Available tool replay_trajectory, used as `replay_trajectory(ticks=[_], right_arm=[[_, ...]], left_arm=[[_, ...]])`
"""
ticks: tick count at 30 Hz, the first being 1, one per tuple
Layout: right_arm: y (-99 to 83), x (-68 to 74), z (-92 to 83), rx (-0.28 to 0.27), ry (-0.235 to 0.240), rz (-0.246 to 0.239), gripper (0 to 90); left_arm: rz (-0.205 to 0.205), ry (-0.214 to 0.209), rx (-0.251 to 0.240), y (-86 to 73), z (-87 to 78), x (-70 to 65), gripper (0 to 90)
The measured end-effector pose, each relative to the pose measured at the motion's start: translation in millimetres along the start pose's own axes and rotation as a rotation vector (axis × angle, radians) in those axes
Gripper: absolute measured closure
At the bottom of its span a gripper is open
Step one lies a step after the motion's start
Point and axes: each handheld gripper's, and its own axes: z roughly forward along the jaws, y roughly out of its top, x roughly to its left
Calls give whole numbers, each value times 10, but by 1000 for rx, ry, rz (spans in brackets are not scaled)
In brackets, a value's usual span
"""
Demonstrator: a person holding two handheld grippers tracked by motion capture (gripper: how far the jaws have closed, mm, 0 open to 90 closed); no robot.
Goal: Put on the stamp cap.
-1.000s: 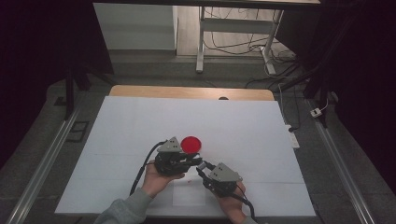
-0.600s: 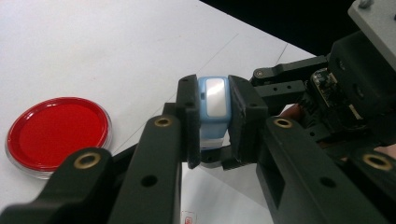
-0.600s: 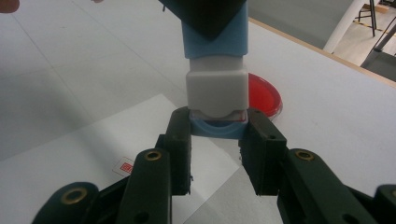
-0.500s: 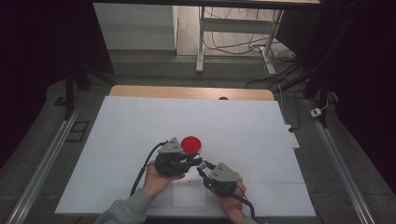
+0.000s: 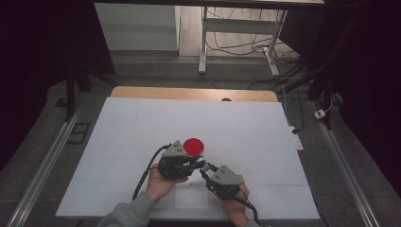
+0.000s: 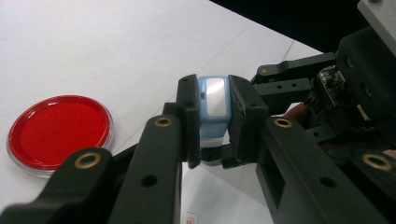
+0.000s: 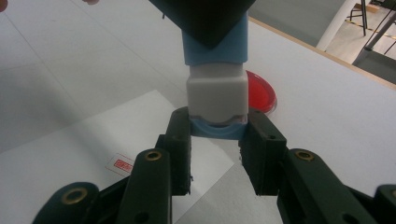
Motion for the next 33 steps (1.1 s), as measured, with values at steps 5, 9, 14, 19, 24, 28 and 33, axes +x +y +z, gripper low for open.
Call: replay_trajectory(ticks=[5,9,14,19,24,28,33], right_arm=[[4,4,-1,7,-7,-19,647],[8,8,0,13,-8,-25,648],[19,29,1,25,-9,-58,649],[29,27,-4,33,-9,-64,649],[29,25,0,45,-5,-71,649],[28,14,3,43,5,-68,647],[16,-3,15,53,17,-55,642]], left_arm=[[-5,-6,2,-12,9,11,758],[-8,-10,5,-22,20,16,759],[-12,-13,14,-38,41,16,759],[-13,-18,16,-53,59,21,760],[-23,-24,16,-69,76,29,761],[-27,-20,18,-67,72,29,760],[-27,-15,17,-55,54,36,759]])
